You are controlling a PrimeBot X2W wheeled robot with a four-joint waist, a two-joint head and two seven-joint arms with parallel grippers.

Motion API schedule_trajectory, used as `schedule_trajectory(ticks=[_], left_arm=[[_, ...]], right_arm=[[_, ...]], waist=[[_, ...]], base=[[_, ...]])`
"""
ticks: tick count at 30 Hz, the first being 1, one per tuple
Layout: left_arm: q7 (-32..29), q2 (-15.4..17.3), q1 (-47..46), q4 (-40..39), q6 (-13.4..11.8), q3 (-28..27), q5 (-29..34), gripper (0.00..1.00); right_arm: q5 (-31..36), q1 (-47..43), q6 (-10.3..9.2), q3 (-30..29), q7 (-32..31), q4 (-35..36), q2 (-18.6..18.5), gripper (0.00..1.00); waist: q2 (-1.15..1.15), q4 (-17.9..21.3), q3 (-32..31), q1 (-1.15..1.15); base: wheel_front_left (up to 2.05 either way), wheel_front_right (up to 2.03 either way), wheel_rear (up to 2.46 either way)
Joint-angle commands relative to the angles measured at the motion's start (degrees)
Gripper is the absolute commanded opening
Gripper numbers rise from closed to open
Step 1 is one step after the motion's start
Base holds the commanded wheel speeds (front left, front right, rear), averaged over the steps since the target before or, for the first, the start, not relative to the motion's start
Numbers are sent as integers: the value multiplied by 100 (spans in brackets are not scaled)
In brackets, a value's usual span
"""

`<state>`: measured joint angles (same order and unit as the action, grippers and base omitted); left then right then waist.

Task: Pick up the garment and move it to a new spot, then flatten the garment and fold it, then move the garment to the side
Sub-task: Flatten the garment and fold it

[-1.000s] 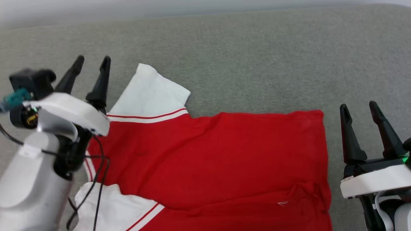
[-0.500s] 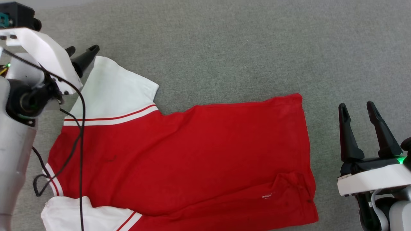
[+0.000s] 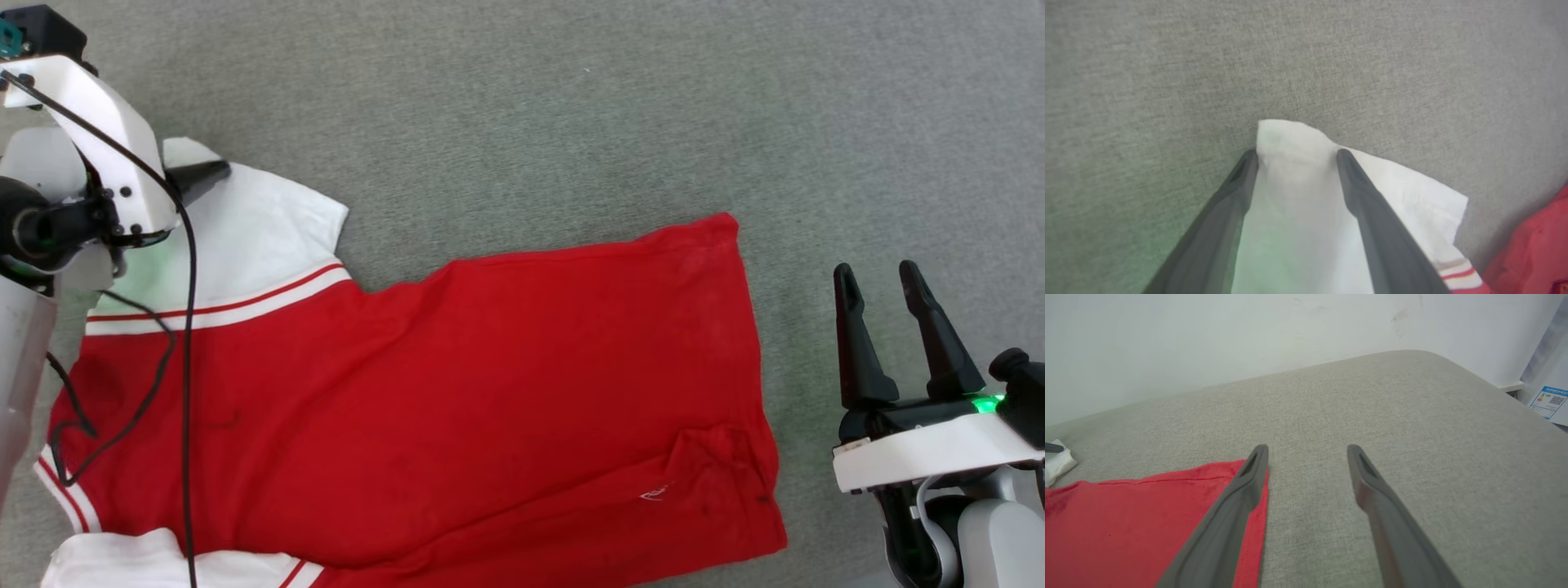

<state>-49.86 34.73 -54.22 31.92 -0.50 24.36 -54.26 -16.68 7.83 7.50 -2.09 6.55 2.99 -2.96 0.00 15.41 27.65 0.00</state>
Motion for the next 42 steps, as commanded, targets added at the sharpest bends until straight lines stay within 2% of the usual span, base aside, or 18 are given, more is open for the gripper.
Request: schedule_trajectory(ticks=[1,2,3,4,6,12,13,16,20,21,22,30,37,38,40,42], left_arm=[[-362,-95,356,278,-67,230,-43,47],[-485,-100,397,334,-100,261,-61,38],[-558,-103,425,367,-124,295,-57,15],[-604,-112,458,394,-141,317,-71,0],[-623,-131,489,409,-145,317,-97,0],[-107,-157,393,337,-66,193,-18,0],[164,-131,272,235,45,175,69,0],[328,-127,211,182,96,154,100,0],[608,-199,88,1,216,129,133,0],[731,-232,11,-174,308,165,165,0],[771,-239,-7,-233,337,166,174,0],[1105,-286,41,-865,456,147,198,0],[1278,-256,252,-1236,494,105,118,0],[1298,-260,281,-1272,501,91,93,0],[1329,-243,342,-1320,505,77,68,0],[1359,-232,376,-1362,516,68,58,0]], right_arm=[[-61,90,-2,-5,41,-37,14,100],[-57,91,-2,-2,38,-64,14,100],[-80,100,-2,1,33,-88,15,100],[-98,113,-2,8,25,-105,15,100],[-119,112,-2,16,-14,-131,14,100],[-348,188,-2,19,-393,-314,15,100],[-416,288,-1,27,-854,-495,-18,100],[-459,463,-2,-37,-1139,-580,-113,100],[-611,813,-1,-10,-1982,-762,-340,100],[-682,1081,-2,32,-2735,-793,-569,100],[-696,1187,-1,52,-2955,-780,-633,100],[-693,1774,-2,362,-4573,-889,-1136,100],[-832,1762,-1,691,-5774,-1285,-1297,100],[-851,1749,-1,706,-5918,-1329,-1309,83],[-893,1731,-1,681,-6147,-1404,-1315,0],[-921,1751,-1,623,-6303,-1445,-1305,0]], waist=[[0,31,0,0],[0,49,-1,0],[0,65,0,0],[0,80,-3,0],[0,92,-3,0],[0,0,-85,0],[0,-112,-170,0],[0,-205,-227,0],[0,-435,-302,0],[0,-640,-286,0],[0,-703,-272,0],[0,-1143,-145,0],[0,-1329,-99,0],[0,-1343,-97,0],[0,-1369,-96,0],[0,-1393,-103,0]], base=[[0,0,0],[0,0,0],[0,0,0],[0,0,0],[0,0,0],[0,0,0],[0,0,0],[0,0,0],[0,0,0],[0,0,0],[0,0,0],[0,0,0],[0,0,0],[0,0,0],[0,0,0],[0,0,0]])
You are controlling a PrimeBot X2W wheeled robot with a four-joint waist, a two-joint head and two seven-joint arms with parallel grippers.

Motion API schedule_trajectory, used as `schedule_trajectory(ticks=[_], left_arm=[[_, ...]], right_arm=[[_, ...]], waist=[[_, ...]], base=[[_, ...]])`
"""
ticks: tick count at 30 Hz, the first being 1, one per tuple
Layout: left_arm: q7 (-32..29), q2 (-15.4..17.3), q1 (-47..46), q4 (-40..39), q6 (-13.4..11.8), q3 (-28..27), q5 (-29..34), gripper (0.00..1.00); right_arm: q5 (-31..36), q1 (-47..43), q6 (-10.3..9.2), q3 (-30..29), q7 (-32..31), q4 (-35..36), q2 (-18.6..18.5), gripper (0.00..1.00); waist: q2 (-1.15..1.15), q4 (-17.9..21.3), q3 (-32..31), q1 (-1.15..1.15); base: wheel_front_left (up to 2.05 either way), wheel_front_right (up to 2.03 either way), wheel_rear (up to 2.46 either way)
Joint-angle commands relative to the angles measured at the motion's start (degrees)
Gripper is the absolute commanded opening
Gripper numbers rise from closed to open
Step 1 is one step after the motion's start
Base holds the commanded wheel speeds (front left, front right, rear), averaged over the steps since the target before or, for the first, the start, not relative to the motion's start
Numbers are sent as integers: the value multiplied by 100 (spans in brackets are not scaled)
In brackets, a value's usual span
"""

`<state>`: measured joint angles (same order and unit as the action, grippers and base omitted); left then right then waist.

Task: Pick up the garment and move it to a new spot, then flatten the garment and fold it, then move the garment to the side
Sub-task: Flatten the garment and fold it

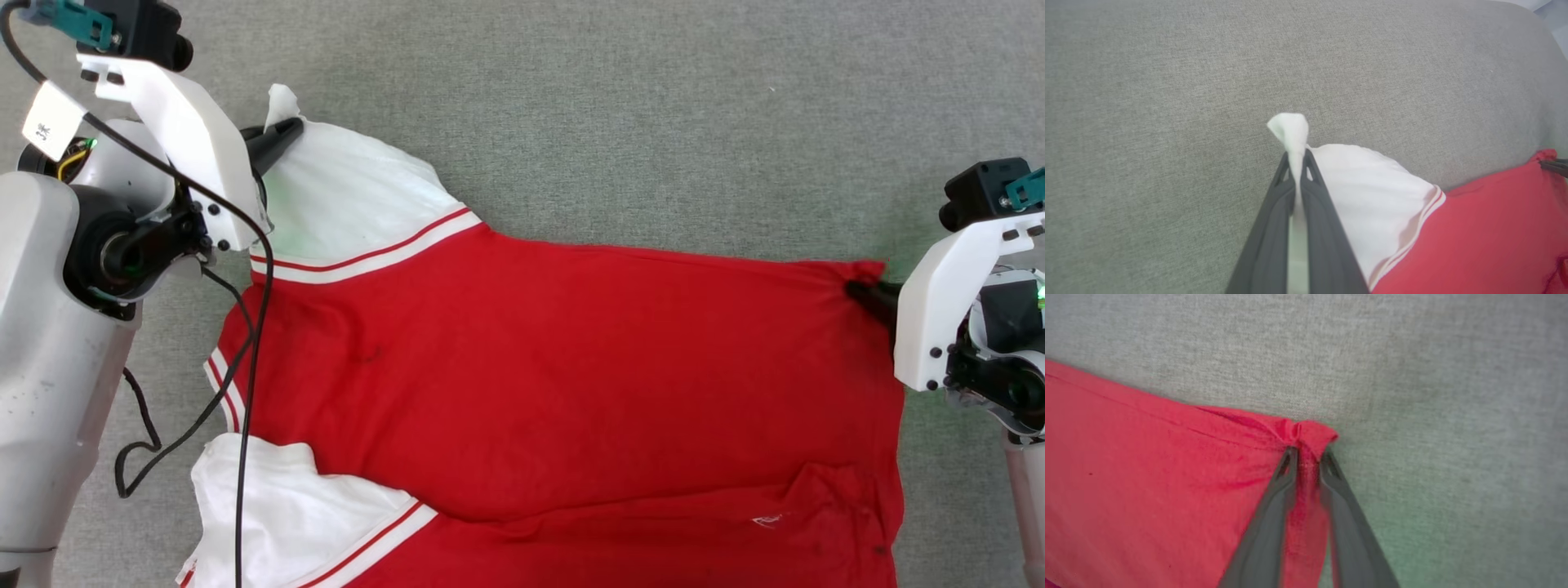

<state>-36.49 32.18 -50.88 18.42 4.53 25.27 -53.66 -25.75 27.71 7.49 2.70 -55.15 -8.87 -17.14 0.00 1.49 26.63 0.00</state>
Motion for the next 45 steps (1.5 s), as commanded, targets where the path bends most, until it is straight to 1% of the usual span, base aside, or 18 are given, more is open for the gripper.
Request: schedule_trajectory(ticks=[1,8,15,19,23,28,31,34,39,44,45], left_arm=[[54,16,60,-28,19,-36,-16,0],[421,48,252,-46,45,-148,-28,0],[975,139,754,-195,-16,-375,-61,0],[1332,197,1334,-425,-158,-571,-148,0],[1628,237,2112,-745,-376,-720,-228,0],[1879,187,3175,-1121,-632,-854,-433,0],[2003,129,3750,-1297,-790,-885,-512,0],[2092,51,4267,-1399,-895,-891,-615,0],[2184,-117,4948,-1365,-1069,-855,-761,0],[2200,-323,5317,-1276,-1081,-763,-906,0],[2233,-349,5335,-1231,-1061,-745,-899,0]], right_arm=[[-24,-190,0,110,-125,-234,101,0],[3,84,-1,-164,435,194,4,0],[151,-248,-2,-494,973,644,41,0],[226,-610,-2,-578,1190,829,96,0],[233,-1060,-2,-589,1375,946,172,0],[159,-1698,-2,-677,1562,946,346,0],[101,-2065,-2,-728,1672,883,425,0],[50,-2369,-2,-755,1825,815,525,0],[24,-2765,-1,-848,2120,621,698,0],[4,-3048,-1,-906,2315,428,824,0],[29,-3087,-1,-870,2361,407,825,16]], waist=[[0,-15,-6,0],[0,-69,-207,0],[0,-104,-626,0],[0,-129,-907,0],[0,-140,-1167,0],[0,-206,-1461,0],[0,-263,-1594,0],[0,-297,-1683,0],[0,-310,-1810,0],[0,-296,-1850,0],[0,-289,-1850,0]], base=[[0,0,0],[0,0,0],[0,0,0],[0,0,0],[0,0,0],[0,0,0],[0,0,0],[0,0,0],[0,0,0],[0,0,0],[0,0,0]])
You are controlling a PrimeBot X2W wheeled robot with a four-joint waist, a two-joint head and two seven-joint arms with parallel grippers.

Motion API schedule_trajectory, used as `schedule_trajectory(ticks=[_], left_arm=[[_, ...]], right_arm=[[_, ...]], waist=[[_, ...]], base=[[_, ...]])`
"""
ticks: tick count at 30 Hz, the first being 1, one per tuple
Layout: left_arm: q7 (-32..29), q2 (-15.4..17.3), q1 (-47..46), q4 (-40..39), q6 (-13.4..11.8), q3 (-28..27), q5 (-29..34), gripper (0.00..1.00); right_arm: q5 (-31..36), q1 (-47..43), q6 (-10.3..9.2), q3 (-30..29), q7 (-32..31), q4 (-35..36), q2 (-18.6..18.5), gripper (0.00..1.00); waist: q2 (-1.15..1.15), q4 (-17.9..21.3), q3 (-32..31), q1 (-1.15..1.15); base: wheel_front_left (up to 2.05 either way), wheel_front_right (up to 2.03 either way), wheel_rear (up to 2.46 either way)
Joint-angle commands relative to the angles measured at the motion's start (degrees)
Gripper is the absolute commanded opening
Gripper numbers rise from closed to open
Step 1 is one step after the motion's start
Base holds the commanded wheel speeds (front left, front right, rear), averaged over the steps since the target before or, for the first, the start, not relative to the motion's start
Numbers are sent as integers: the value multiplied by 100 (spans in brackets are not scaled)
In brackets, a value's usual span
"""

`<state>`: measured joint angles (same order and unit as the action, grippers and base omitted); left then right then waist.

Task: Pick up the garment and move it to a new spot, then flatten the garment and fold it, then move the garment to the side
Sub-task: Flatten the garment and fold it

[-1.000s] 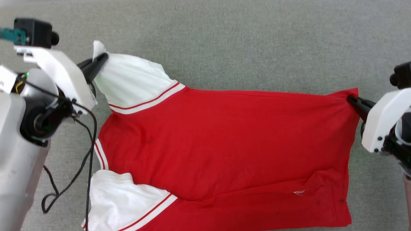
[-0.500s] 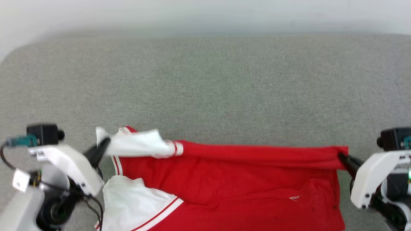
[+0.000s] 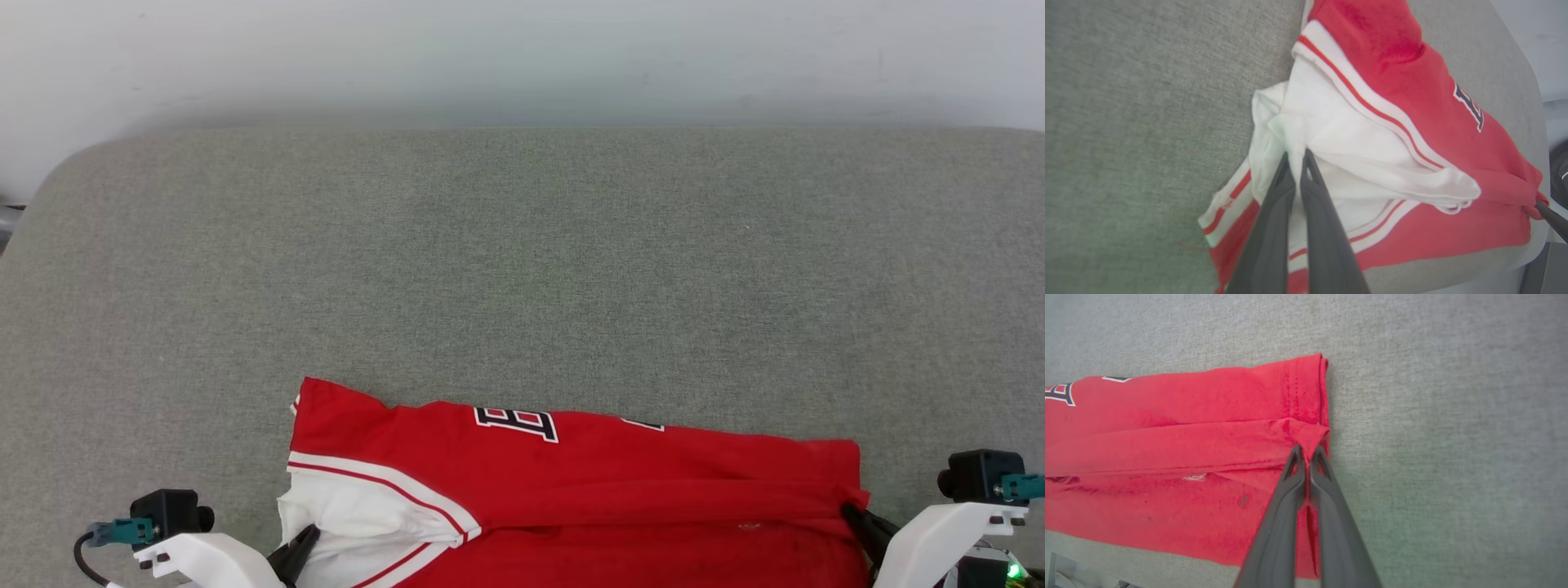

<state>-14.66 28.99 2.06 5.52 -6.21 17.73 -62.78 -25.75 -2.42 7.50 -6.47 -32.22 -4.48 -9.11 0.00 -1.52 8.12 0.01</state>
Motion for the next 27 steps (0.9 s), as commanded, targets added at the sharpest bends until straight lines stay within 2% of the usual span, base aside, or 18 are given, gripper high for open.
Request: schedule_trajectory(ticks=[1,2,3,4,5,6,8,14,23,27], left_arm=[[97,-70,39,121,-2,18,36,0],[126,-110,29,180,-24,53,78,0],[168,-153,0,234,-30,85,110,5],[168,-153,0,234,-30,85,110,5],[209,-212,-40,289,-26,109,124,34],[221,-250,-66,328,6,142,140,48],[302,-300,-125,395,54,175,197,100],[817,-346,-291,358,114,182,536,100],[2057,-461,-614,-285,245,168,1328,100],[2608,-433,-697,-448,183,205,1842,100]], right_arm=[[44,-114,-2,79,109,-56,42,47],[62,-149,-2,103,160,-71,59,100],[111,-159,-2,119,236,-74,54,100],[111,-159,-2,119,236,-74,54,100],[102,-169,-2,141,315,-78,85,100],[102,-178,-2,157,407,-57,106,100],[146,-220,-2,161,553,-19,109,100],[200,-278,-2,99,784,341,77,100],[351,-338,-2,-295,489,731,-39,100],[423,-355,-2,-448,273,868,-54,100]], waist=[[0,16,3,-1],[0,16,1,-1],[0,19,-2,-1],[0,19,-2,-1],[0,21,-12,-1],[0,21,-32,-1],[0,14,-90,-1],[0,10,-357,-1],[0,-91,-544,-1],[0,-127,-566,-1]], base=[[0,0,0],[0,0,0],[0,0,0],[0,0,0],[0,0,0],[0,0,0],[0,0,0],[0,0,0],[0,0,0],[0,0,0]])
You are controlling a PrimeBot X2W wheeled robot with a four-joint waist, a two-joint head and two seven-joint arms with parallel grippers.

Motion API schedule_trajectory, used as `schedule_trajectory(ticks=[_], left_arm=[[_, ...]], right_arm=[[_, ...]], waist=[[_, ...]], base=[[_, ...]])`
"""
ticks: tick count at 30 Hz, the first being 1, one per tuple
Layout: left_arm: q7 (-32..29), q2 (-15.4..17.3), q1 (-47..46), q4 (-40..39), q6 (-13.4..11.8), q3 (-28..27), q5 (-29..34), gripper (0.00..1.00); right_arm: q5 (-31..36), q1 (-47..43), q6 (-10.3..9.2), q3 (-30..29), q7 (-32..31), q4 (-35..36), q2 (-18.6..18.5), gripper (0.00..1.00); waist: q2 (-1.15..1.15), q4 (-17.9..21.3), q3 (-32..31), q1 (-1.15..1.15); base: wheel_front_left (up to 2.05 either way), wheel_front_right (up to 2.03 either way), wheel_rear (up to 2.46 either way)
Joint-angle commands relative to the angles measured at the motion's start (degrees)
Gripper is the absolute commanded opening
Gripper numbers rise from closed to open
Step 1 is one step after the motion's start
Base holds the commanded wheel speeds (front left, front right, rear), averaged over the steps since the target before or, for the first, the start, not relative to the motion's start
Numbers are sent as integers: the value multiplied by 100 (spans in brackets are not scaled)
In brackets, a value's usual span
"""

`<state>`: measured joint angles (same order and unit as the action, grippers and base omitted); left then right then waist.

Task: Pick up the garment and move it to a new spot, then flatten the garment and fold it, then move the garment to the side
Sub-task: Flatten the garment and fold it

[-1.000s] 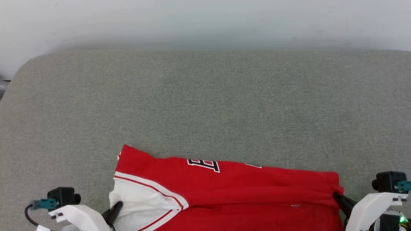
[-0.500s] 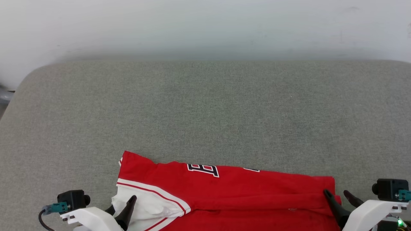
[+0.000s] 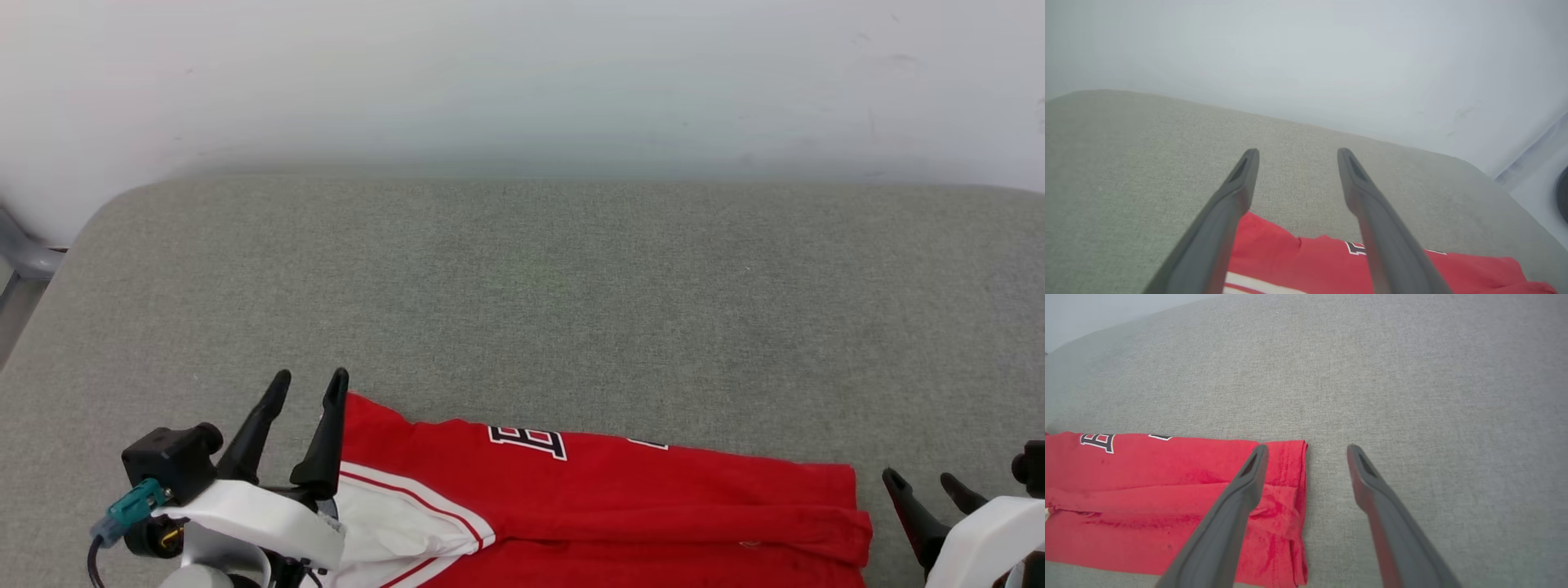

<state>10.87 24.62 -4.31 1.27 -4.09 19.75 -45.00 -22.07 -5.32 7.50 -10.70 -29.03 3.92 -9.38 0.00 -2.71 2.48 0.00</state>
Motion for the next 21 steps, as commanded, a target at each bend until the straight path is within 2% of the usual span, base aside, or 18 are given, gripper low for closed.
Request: schedule_trajectory(ticks=[1,7,9,21], left_arm=[[146,16,-75,-53,-54,7,206,100],[403,-41,-122,-127,-323,-61,996,100],[416,-112,-105,-131,-346,-91,1126,100],[443,-434,-203,-203,-85,-342,1638,100]], right_arm=[[75,-76,-2,-48,-111,56,-35,100],[137,-29,-2,-117,-620,108,-76,100],[139,1,-2,-124,-786,63,-92,100],[-47,224,-2,182,-1167,-662,48,100]], waist=[[0,-14,4,0],[0,-83,122,0],[0,-114,186,0],[0,-330,661,0]], base=[[0,0,0],[0,0,0],[0,0,0],[0,0,0]])
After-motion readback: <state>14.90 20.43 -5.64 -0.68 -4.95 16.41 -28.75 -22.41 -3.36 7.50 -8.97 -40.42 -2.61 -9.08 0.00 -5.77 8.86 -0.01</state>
